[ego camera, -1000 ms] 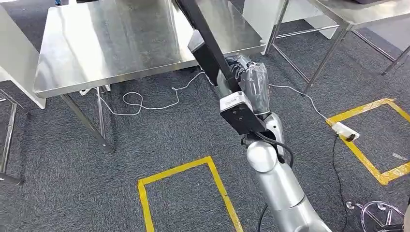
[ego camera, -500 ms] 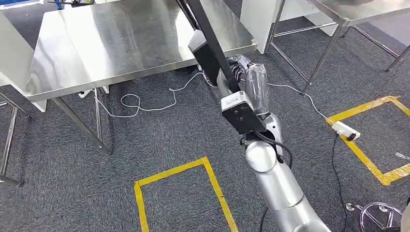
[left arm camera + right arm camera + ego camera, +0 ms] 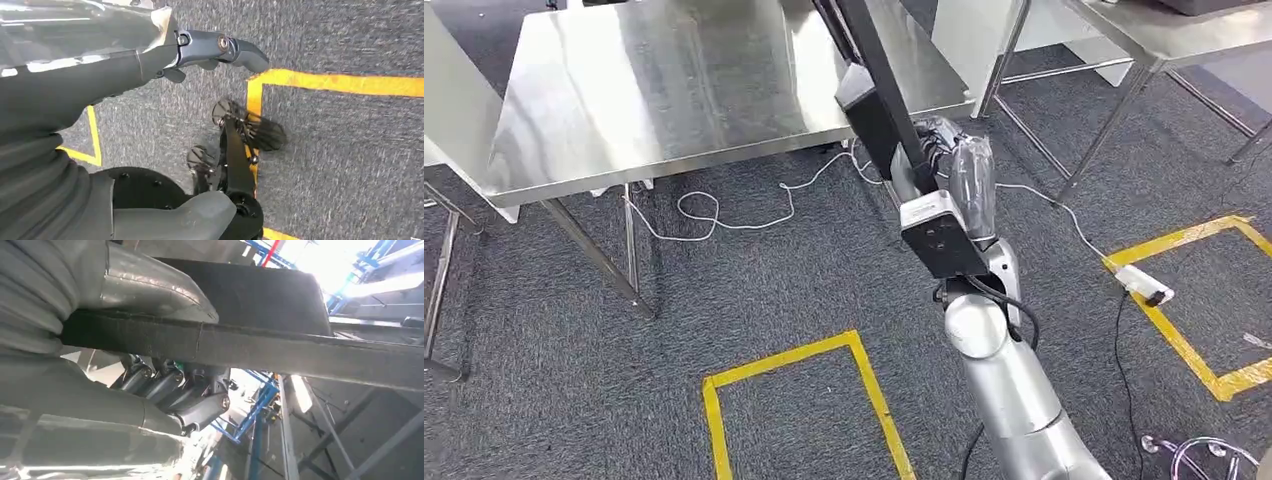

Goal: Take the parts from the cabinet and place them on the table.

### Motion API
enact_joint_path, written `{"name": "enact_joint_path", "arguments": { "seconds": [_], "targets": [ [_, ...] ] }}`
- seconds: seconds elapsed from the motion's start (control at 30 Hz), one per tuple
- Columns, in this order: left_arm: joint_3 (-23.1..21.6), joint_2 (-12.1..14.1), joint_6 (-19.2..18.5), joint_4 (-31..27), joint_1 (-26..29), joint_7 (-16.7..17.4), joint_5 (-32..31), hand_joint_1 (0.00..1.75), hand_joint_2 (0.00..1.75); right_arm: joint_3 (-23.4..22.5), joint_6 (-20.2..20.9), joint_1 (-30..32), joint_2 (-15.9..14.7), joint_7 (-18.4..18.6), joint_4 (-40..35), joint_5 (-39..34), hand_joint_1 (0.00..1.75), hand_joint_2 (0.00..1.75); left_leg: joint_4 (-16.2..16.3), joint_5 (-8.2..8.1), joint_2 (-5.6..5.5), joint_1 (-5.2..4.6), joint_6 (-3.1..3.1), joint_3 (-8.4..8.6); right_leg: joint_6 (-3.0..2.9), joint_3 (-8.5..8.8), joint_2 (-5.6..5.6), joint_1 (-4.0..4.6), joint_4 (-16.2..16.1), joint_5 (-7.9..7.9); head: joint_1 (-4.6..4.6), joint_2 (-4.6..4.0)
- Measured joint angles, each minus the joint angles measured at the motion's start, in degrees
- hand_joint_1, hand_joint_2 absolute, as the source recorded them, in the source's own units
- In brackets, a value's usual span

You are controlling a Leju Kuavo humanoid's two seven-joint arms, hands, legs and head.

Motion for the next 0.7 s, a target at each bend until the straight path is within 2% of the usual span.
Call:
{"name": "enact_joint_path", "arguments": {
  "seconds": [0.03,0.07,0.1,0.13,0.2,0.23,0.27,0.3,0.37,0.4,0.43,0.47,0.53,0.57,0.6,0.7],
  "targets": [
    [0.0,0.0,0.0,0.0,0.0,0.0,0.0,0.0,1.75,0.0,0.0,0.0,0.0,0.0,0.0,0.0,1.75,1.75,0.0,-0.32,-0.12,0.11,-0.32,0.5,0.65,2.6,-0.01,-0.28,-5.7,2.69,0.0,0.0],
    [0.0,0.0,0.0,0.0,0.0,0.0,0.0,0.0,1.75,0.0,0.0,0.0,0.0,0.0,-0.1,0.0,1.75,1.75,0.0,-0.64,-0.2,0.06,-0.72,0.73,0.99,4.69,-0.01,-0.5,-10.5,4.65,0.06,0.0],
    [0.0,0.0,0.0,0.0,-0.1,0.0,0.0,0.0,1.75,0.0,0.0,0.0,-0.2,0.0,-0.1,0.0,1.75,1.75,0.3,-0.98,-0.29,-0.39,-1.17,0.81,0.49,5.35,0.08,-0.13,-11.4,4.81,0.24,0.0],
    [0.0,0.0,0.0,0.0,-0.1,0.0,0.0,0.0,1.75,0.0,-0.1,-0.1,-0.2,0.0,-0.1,0.0,1.75,1.75,0.2,-1.1,-0.38,-0.38,-1.45,0.8,-0.24,5.21,0.1,-0.05,-11.5,4.88,0.23,0.0],
    [0.0,0.0,0.0,0.0,0.0,-0.1,0.0,0.0,1.75,0.0,-0.2,0.0,-0.3,0.0,-0.1,0.0,1.75,1.75,-0.2,-1.21,-0.36,-0.11,-1.82,1.02,-0.96,5.16,0.12,0.13,-11.4,4.65,0.11,0.0],
    [0.0,0.0,0.0,0.0,-0.1,-0.1,-0.1,0.0,1.75,0.0,-0.2,0.0,-0.3,0.0,-0.2,0.0,1.75,1.75,-0.1,-1.53,-0.33,0.04,-2.29,1.1,-1.41,5.54,0.14,-0.53,-11.7,4.71,0.06,0.0],
    [0.0,0.0,0.0,0.0,0.0,-0.1,-0.2,0.0,1.75,0.0,-0.3,0.0,-0.2,0.0,-0.3,0.0,1.75,1.75,0.8,-2.06,-0.04,0.29,-2.58,0.91,-1.78,5.99,0.18,-0.74,-11.9,4.64,0.04,0.0],
    [0.0,0.0,0.0,0.0,0.0,-0.1,-0.4,0.0,1.75,0.0,-0.4,0.0,-0.2,0.0,-0.3,0.0,1.75,1.75,3.6,-3.51,0.28,0.24,-2.63,-0.24,-2.42,6.37,0.12,-0.72,-11.9,4.26,-0.13,0.0],
    [0.0,0.0,0.0,0.0,0.0,-0.1,-0.5,0.0,1.75,0.0,-0.4,0.2,-0.2,0.0,-0.4,0.0,1.75,1.75,13.1,-7.52,0.38,0.29,-2.92,-5.24,-3.11,7.03,0.02,-0.44,-11.9,3.76,-0.17,0.0],
    [0.0,0.0,0.0,0.0,0.0,-0.1,-0.6,0.0,1.75,0.0,-0.5,0.5,-0.2,0.0,-0.4,0.0,1.75,1.75,17.3,-8.65,0.38,0.29,-3.04,-7.75,-3.4,7.29,0.0,-0.29,-11.9,3.53,-0.2,0.0],
    [-0.1,0.1,0.0,0.0,0.1,0.1,-0.7,0.0,1.75,0.0,-0.5,0.9,-0.3,0.0,-0.5,0.1,1.75,1.75,19.1,-8.25,0.41,0.31,-3.08,-9.39,-3.65,7.6,0.02,-0.21,-11.9,3.31,-0.2,0.0],
    [-0.1,0.1,0.1,0.0,0.1,0.3,-0.8,0.0,1.75,-0.1,-0.5,1.4,-0.3,0.0,-0.7,0.4,1.75,1.75,17.6,-6.04,0.42,0.31,-3.01,-9.46,-3.53,8.06,0.13,-0.19,-11.9,2.88,-0.17,0.0],
    [-0.1,0.2,0.5,0.0,0.0,0.9,-1.0,0.0,1.75,-0.4,-0.5,2.0,-0.4,0.5,-1.3,1.6,1.75,1.75,9.5,-0.47,0.51,0.32,-2.68,-6.4,-3.32,9.11,0.28,-0.2,-11.9,2.16,-0.22,0.0],
    [-0.2,0.2,0.5,0.0,0.0,1.1,-1.3,0.0,1.75,-0.5,-0.5,2.2,-0.4,0.8,-1.7,2.4,1.75,1.75,3.6,2.62,0.6,0.32,-2.33,-3.89,-3.04,9.79,0.32,-0.19,-11.9,1.61,-0.24,0.0],
    [-0.2,0.3,0.5,0.0,0.0,1.1,-1.6,0.0,1.75,-0.7,-0.6,2.4,-0.5,1.2,-2.1,3.5,1.75,1.75,2.0,2.01,0.63,-0.05,-2.23,-2.66,-2.6,9.8,0.35,0.49,-11.8,1.17,-0.2,0.0],
    [-0.6,0.3,0.1,0.0,-0.2,1.2,-1.9,0.0,1.75,-1.1,-1.0,3.1,-0.9,2.0,-3.0,5.5,1.75,1.75,1.5,1.37,0.48,-0.5,-1.55,-2.65,-1.81,9.86,0.2,0.4,-12.3,0.78,-0.24,0.0]
  ]
}}
